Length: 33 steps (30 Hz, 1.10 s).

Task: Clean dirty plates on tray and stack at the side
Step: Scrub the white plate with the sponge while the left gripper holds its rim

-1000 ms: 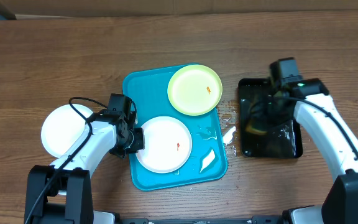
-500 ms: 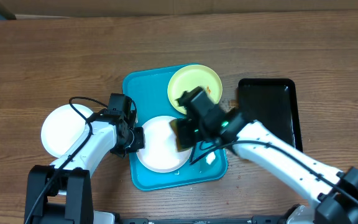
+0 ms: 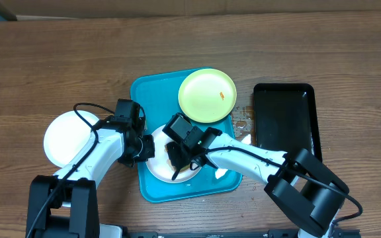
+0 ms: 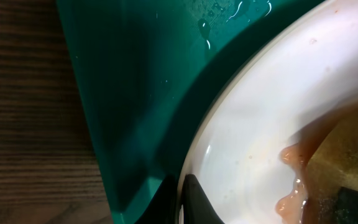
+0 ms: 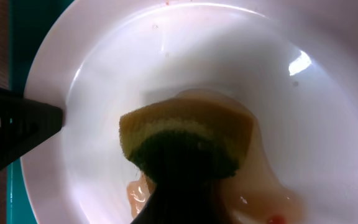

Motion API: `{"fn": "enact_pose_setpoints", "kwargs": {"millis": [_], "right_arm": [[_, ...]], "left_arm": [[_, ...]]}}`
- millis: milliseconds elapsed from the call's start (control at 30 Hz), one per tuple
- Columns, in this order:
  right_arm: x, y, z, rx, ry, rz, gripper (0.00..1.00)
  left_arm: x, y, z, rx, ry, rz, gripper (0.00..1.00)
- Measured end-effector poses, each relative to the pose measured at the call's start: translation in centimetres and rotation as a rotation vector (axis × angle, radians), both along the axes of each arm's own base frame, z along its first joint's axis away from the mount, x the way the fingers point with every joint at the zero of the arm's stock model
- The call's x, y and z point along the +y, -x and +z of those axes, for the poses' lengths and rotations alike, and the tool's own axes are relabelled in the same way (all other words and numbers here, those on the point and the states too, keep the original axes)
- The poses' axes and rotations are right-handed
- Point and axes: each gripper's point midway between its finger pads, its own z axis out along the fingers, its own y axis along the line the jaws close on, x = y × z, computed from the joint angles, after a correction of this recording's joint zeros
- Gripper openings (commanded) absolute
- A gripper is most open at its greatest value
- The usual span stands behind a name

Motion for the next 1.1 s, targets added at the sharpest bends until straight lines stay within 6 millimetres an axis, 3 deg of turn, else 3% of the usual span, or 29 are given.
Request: {"fn": "enact_pose_setpoints", "kwargs": {"millis": [667,900,1100], "right_arm": [[-7.7,-1.4,-0.5,0.067,0.266,-0.31,0.04],[-10.1,-2.1,0.4,0.133,0.31,-0.371,0.04],[-11.0,-2.7,1.9,0.141,0.295,-0.364,0.04]], "left_arm": [[-0.3,-0.4,0.0,-0.018,0.019,-0.002,0.04],[-1.6,-0.5,0.2,-0.026,0.063,-0.024,0.04],[-1.7,-0.5,0.2,-0.024,0.071,-0.025,0.04]]}}
